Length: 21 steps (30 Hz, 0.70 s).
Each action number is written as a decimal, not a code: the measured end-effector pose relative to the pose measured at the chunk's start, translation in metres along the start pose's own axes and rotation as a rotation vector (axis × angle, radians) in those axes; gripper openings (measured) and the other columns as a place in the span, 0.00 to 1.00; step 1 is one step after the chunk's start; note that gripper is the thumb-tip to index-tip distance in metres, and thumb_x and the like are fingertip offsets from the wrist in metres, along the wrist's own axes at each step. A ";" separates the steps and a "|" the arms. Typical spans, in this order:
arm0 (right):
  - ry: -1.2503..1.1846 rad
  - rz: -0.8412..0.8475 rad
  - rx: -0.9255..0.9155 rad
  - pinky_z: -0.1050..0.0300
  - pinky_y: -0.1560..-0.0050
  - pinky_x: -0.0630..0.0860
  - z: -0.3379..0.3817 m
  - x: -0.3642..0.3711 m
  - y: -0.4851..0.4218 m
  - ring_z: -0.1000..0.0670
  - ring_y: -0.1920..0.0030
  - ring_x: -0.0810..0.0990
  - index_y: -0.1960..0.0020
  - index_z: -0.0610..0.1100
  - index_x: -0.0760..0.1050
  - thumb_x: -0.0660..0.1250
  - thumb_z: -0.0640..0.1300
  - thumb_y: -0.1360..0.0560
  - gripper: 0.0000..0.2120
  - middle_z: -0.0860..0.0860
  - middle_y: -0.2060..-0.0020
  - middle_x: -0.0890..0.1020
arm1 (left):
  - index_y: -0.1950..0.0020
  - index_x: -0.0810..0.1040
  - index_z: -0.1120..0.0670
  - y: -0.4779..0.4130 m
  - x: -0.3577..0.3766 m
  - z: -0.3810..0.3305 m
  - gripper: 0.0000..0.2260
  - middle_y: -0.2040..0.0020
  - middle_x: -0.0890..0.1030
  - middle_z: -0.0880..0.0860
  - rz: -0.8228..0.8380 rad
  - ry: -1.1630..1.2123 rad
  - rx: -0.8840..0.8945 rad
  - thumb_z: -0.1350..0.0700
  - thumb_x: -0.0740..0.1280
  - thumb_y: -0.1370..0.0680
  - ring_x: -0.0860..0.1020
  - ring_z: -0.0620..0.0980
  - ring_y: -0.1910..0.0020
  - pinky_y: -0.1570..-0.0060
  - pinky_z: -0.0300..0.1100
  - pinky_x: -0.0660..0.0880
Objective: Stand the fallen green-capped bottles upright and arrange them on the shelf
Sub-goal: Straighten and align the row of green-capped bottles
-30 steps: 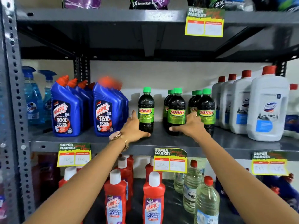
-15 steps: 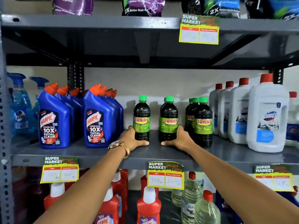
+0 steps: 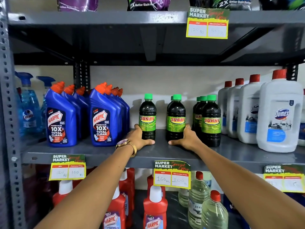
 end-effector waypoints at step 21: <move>0.005 0.021 -0.004 0.55 0.39 0.70 -0.003 0.001 0.000 0.42 0.34 0.74 0.30 0.37 0.57 0.80 0.46 0.35 0.44 0.41 0.35 0.75 | 0.31 0.57 0.60 -0.003 0.002 0.006 0.41 0.35 0.73 0.59 0.032 -0.023 0.000 0.41 0.73 0.32 0.73 0.58 0.38 0.37 0.52 0.71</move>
Point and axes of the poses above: each hand's wrist, its own y-axis away from the middle knuckle, its own x-axis out of the palm, z = x × y, the point moved 2 cm from there along -y, towards the middle knuckle
